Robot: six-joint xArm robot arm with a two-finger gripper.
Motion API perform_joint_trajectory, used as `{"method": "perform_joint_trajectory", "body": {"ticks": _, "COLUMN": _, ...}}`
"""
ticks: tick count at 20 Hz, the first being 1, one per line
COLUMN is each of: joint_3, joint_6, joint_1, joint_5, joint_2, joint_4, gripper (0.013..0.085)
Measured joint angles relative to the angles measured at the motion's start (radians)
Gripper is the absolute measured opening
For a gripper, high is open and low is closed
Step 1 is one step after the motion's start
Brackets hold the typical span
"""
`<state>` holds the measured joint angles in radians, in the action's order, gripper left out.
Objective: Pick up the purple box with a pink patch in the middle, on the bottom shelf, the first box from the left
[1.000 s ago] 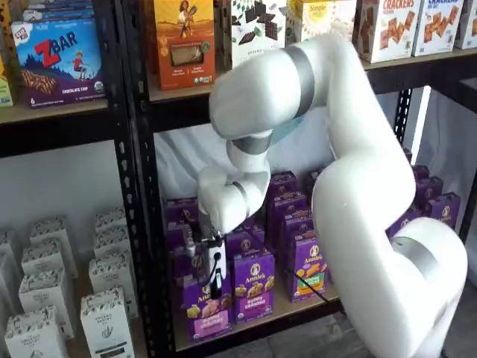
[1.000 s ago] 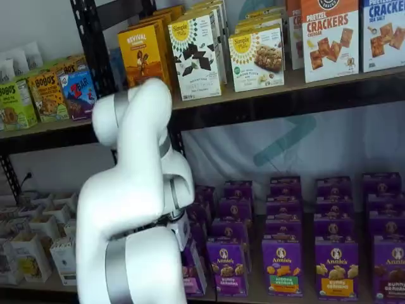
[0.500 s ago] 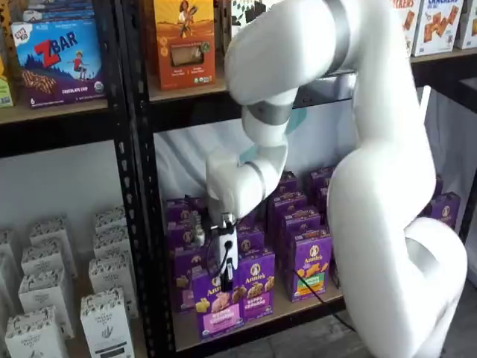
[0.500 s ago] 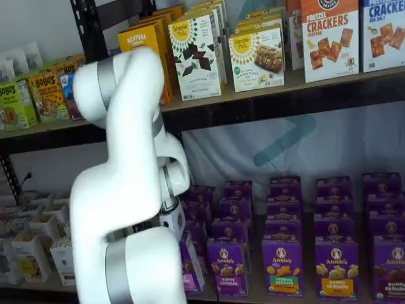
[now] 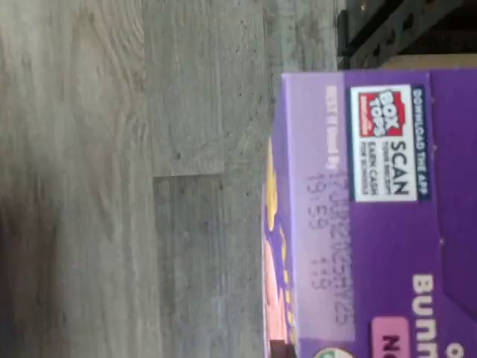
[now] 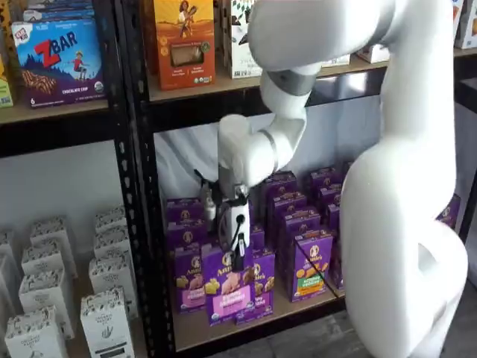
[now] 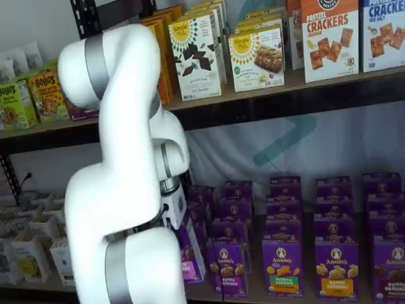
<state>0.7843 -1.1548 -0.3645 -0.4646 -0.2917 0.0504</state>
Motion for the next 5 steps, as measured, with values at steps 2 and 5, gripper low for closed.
{"method": "perform_joint_trajectory", "body": {"ticks": 2, "joint_3": -0.01, "joint_6": -0.008, "joint_1": 0.006, "joint_5": -0.021, "joint_2": 0.029, "joint_4": -0.003, "gripper": 0.025}}
{"method": "perform_joint_trajectory", "body": {"ticks": 5, "joint_3": -0.019, "joint_6": -0.019, "joint_1": 0.011, "joint_5": -0.051, "joint_2": 0.063, "joint_4": -0.008, "gripper": 0.025}}
